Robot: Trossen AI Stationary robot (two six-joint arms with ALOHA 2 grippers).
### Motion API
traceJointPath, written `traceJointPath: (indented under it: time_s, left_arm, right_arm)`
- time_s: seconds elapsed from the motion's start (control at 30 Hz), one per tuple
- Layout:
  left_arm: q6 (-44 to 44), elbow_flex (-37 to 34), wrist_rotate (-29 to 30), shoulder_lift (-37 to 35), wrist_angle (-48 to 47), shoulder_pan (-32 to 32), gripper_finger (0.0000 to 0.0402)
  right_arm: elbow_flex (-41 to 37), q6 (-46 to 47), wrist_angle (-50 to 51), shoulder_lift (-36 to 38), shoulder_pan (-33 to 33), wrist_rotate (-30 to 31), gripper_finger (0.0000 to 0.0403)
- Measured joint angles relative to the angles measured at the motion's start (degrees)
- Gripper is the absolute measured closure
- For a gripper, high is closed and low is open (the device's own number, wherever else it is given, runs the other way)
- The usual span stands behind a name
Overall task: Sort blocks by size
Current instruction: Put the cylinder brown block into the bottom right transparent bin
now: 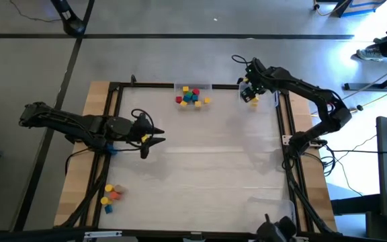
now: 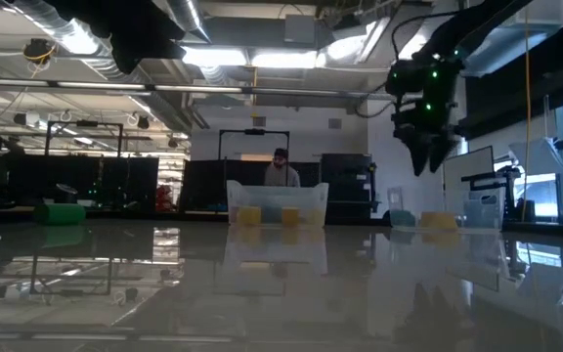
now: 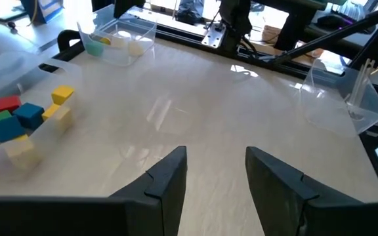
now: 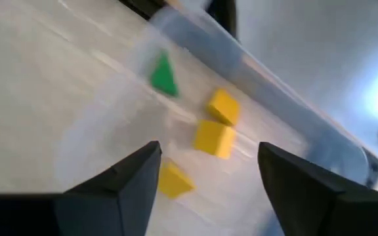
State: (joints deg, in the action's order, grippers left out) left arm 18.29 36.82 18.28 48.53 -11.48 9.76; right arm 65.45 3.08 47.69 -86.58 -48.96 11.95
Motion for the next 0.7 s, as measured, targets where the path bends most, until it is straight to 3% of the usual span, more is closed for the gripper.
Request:
traceJointPath:
  time_s: [0.13, 0.37, 0.5, 0.7]
  left_arm:
    - [-2.47, 0.00, 0.00, 0.00, -0.03, 0.00, 0.0259]
    - [-9.30, 0.00, 0.00, 0.00, 1.50, -0.04, 0.0259]
    - [-10.87, 0.00, 0.00, 0.00, 2.12, -0.04, 0.0259]
    - [-13.04, 0.00, 0.13, 0.00, 1.73, -0.04, 0.0259]
  right_arm:
    - [0.11, 1.16, -3.59, 2.23, 5.19, -3.89, 0.0135]
    - [-0.07, 0.67, -11.96, 3.19, 21.41, -7.43, 0.0133]
    - [-3.10, -0.62, -21.09, 3.12, 31.01, -8.12, 0.0133]
    - [-11.06, -2.55, -42.76, 3.08, 42.56, -8.10, 0.0133]
